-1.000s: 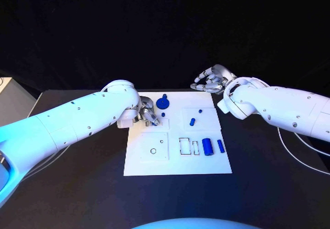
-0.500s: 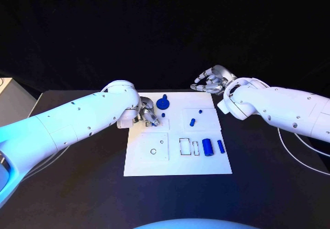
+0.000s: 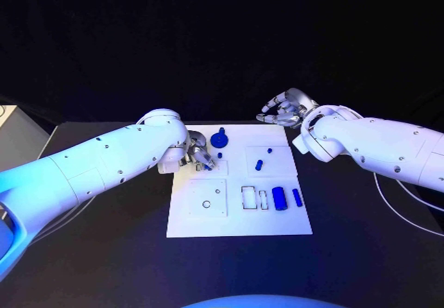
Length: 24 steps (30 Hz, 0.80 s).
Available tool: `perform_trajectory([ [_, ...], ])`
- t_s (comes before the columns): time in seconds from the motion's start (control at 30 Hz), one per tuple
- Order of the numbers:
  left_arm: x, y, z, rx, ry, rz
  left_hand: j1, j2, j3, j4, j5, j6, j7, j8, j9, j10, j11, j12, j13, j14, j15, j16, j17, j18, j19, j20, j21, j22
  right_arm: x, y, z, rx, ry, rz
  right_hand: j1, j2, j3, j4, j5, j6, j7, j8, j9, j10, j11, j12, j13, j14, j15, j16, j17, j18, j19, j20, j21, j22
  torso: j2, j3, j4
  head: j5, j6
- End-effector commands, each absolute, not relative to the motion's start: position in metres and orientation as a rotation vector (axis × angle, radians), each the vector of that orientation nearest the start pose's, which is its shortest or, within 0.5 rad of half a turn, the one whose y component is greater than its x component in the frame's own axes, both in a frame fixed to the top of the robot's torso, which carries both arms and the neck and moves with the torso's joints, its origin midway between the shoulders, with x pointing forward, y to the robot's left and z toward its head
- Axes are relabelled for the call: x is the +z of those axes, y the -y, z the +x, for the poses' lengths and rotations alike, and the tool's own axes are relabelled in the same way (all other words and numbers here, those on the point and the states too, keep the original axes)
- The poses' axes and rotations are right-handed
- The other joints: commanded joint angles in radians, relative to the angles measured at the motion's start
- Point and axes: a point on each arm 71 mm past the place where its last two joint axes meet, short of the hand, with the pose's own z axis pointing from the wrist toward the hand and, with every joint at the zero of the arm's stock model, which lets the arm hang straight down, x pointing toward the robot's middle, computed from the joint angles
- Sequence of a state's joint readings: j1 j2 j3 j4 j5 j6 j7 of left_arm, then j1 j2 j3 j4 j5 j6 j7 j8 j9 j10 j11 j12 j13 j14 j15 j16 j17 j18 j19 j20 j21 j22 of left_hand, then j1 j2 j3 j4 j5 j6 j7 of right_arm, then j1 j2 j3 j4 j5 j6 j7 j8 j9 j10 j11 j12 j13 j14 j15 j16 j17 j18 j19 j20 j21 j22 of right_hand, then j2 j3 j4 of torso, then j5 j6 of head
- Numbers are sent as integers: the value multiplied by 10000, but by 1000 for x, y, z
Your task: Assemble the parts on the task board
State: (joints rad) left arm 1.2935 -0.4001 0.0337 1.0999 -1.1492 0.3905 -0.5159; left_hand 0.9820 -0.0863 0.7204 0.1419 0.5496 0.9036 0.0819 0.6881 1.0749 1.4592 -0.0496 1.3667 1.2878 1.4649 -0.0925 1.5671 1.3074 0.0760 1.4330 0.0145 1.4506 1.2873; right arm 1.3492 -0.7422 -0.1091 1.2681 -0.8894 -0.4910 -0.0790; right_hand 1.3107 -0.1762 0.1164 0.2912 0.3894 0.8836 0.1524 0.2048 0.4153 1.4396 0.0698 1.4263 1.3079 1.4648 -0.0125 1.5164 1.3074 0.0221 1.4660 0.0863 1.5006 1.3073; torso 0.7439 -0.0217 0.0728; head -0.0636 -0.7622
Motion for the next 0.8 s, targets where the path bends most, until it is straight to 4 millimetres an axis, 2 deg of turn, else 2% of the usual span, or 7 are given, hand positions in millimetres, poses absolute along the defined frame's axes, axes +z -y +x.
perform_trajectory([
  [0.03,-201,-105,547,-3286,-24310,600,-115,-16,390,-579,-52,718,-693,-92,34,-15,-37,-46,-13,1015,-73,-54,2485,-183,17,-15,-2,9,-142,243,553,6965,-15368,4385,-90,-23,-58,-9,37,-67,1,61,9,18,-15,-11,1459,787,24,-9,1532,-33,803,29,-1,2035,1,1,-1,-9,-5],
  [0.2,-202,-105,547,-3283,-24391,648,-243,-228,-122,-465,-80,711,-711,-150,85,-25,-47,-62,-17,1014,-79,-57,2480,-181,12,-20,-18,-1,-143,243,553,6964,-15377,4385,-90,-23,-58,-9,37,-67,1,61,9,18,-15,-11,1459,787,24,-9,1532,-33,803,29,-1,2035,0,-2,1,-18,-10],
  [0.5,-202,-104,547,-3307,-24405,660,-393,-473,-917,-144,-191,762,-739,-254,126,-36,-66,-85,-19,1011,-95,-62,2471,-181,14,-36,-34,3,-143,243,553,6965,-15389,4381,-98,-22,-57,-15,55,-81,-1,77,27,21,-19,-15,1450,790,21,-9,1538,-36,808,25,8,2044,1,-8,6,-28,-24],
  [0.7,-202,-102,546,-3395,-24409,626,-394,-479,-961,-122,-194,768,-743,-261,128,-35,-68,-84,-16,1011,-96,-62,2472,-181,14,-37,-35,2,-143,243,553,6971,-15396,4376,-98,-22,-57,-15,55,-81,-1,77,27,21,-19,-15,1450,790,21,-9,1538,-36,808,25,8,2044,0,-9,10,-27,-47],
  [0.8,-202,-101,546,-3497,-24428,558,124,-247,-832,-330,-125,729,-773,-334,161,-38,-100,-94,-12,1008,-122,-69,2460,-178,13,-60,-45,0,-143,243,553,6973,-15402,4375,-98,-22,-57,-15,55,-81,-1,77,27,21,-19,-15,1450,790,21,-9,1538,-36,808,25,8,2044,4,-10,8,-29,-50],
])
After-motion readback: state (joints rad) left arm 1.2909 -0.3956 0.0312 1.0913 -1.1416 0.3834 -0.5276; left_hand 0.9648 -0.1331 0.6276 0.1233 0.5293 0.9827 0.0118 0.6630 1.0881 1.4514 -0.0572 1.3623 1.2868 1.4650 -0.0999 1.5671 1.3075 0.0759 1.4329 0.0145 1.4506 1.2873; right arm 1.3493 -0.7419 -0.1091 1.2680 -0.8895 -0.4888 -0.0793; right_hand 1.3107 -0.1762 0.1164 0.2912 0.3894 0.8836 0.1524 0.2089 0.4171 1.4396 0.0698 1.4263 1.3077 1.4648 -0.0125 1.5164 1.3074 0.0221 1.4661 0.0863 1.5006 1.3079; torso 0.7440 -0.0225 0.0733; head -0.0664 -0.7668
